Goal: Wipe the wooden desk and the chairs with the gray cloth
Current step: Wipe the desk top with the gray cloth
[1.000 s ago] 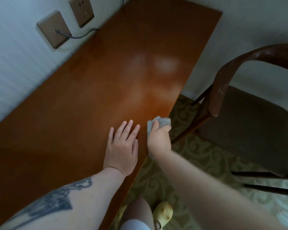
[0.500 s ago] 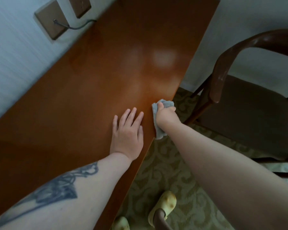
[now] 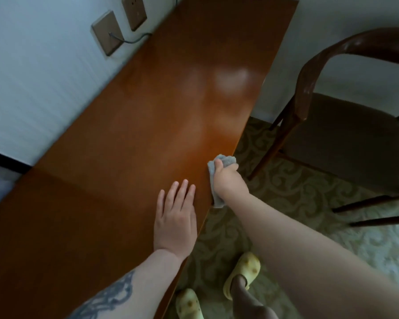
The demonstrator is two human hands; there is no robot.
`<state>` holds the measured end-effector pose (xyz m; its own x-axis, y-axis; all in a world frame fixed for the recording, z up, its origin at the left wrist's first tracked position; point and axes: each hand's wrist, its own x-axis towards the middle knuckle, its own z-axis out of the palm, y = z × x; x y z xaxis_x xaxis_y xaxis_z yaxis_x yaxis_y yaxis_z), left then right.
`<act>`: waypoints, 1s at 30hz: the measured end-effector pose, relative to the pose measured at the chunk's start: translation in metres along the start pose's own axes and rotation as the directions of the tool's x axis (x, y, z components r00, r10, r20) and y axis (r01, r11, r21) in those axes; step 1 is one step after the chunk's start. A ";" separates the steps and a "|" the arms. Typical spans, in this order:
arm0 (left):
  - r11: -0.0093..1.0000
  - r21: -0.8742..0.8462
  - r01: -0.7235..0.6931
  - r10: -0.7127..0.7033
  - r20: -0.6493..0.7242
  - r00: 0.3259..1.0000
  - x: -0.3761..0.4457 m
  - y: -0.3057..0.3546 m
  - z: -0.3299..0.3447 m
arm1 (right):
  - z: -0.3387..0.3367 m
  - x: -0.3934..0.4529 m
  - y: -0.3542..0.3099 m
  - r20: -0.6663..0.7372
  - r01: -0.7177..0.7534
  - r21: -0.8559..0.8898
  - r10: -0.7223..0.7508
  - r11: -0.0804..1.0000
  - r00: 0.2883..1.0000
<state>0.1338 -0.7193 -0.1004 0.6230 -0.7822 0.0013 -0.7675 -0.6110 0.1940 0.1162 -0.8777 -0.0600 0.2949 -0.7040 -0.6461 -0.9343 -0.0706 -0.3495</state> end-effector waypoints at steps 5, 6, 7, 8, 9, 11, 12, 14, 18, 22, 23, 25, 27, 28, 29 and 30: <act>0.997 -0.040 -0.060 0.061 0.035 0.998 -0.016 -0.014 -0.002 | 0.064 -0.064 0.026 -0.051 0.072 -0.007 -0.073 0.997 0.996; 0.997 -0.017 -0.071 0.072 0.058 0.996 -0.018 -0.016 -0.004 | 0.073 -0.074 0.034 -0.017 0.113 -0.075 -0.115 0.991 0.993; 0.997 0.002 -0.079 0.078 0.079 0.994 -0.023 -0.017 -0.006 | 0.079 -0.075 0.041 0.003 0.142 -0.140 -0.143 0.980 0.990; 0.996 0.011 -0.086 0.084 0.092 0.992 -0.030 -0.019 -0.007 | 0.078 -0.070 0.043 0.028 0.133 -0.145 -0.131 0.980 0.991; 0.996 0.006 -0.091 0.090 0.096 0.991 -0.040 -0.023 -0.007 | 0.071 -0.065 0.039 0.045 0.152 -0.121 -0.147 0.981 0.988; 0.995 -0.021 -0.094 0.095 0.087 0.992 -0.061 -0.034 -0.008 | 0.050 -0.055 0.027 -0.009 0.068 0.079 -0.068 0.995 0.998; 0.996 -0.026 -0.090 0.092 0.069 0.993 -0.070 -0.039 -0.009 | 0.043 -0.050 0.022 -0.005 -0.017 0.182 0.019 0.983 1.000; 0.997 -0.027 -0.078 0.079 0.044 0.996 -0.079 -0.043 -0.010 | 0.040 -0.044 0.014 -0.068 -0.055 0.189 0.069 0.980 0.995; 0.996 -0.061 -0.058 0.060 0.036 0.998 -0.081 -0.042 -0.011 | 0.082 -0.086 0.030 -0.125 0.105 -0.099 -0.117 0.989 0.985; 0.994 -0.085 -0.067 0.069 0.020 0.997 -0.080 -0.043 -0.011 | 0.097 -0.095 0.056 0.029 0.185 -0.159 -0.182 0.970 0.983; 0.994 -0.080 -0.070 0.072 0.017 0.997 -0.080 -0.043 -0.010 | 0.091 -0.085 0.049 0.011 0.124 -0.065 -0.123 0.990 0.992; 0.995 -0.069 -0.068 0.068 0.004 0.998 -0.079 -0.042 -0.010 | 0.070 -0.071 0.031 -0.034 0.024 0.121 -0.020 0.992 0.999; 0.997 -0.057 -0.060 0.059 -0.015 0.998 -0.079 -0.041 -0.009 | 0.064 -0.061 0.018 -0.109 -0.063 0.290 0.098 0.955 0.989; 0.996 -0.062 -0.060 0.060 -0.012 0.998 -0.079 -0.041 -0.009 | 0.068 -0.067 0.017 -0.137 -0.050 0.270 0.089 0.962 0.987; 0.996 -0.069 -0.064 0.064 -0.005 0.998 -0.080 -0.041 -0.009 | 0.076 -0.078 0.020 -0.170 0.001 0.220 0.037 0.975 0.985; 0.995 -0.071 -0.071 0.072 -0.001 0.997 -0.080 -0.042 -0.008 | 0.090 -0.095 0.027 -0.189 0.078 0.189 -0.041 0.979 0.981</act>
<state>0.1176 -0.6299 -0.1004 0.5667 -0.8237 0.0165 -0.7974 -0.5433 0.2626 0.0815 -0.7494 -0.0691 0.2899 -0.8215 -0.4910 -0.8540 0.0096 -0.5203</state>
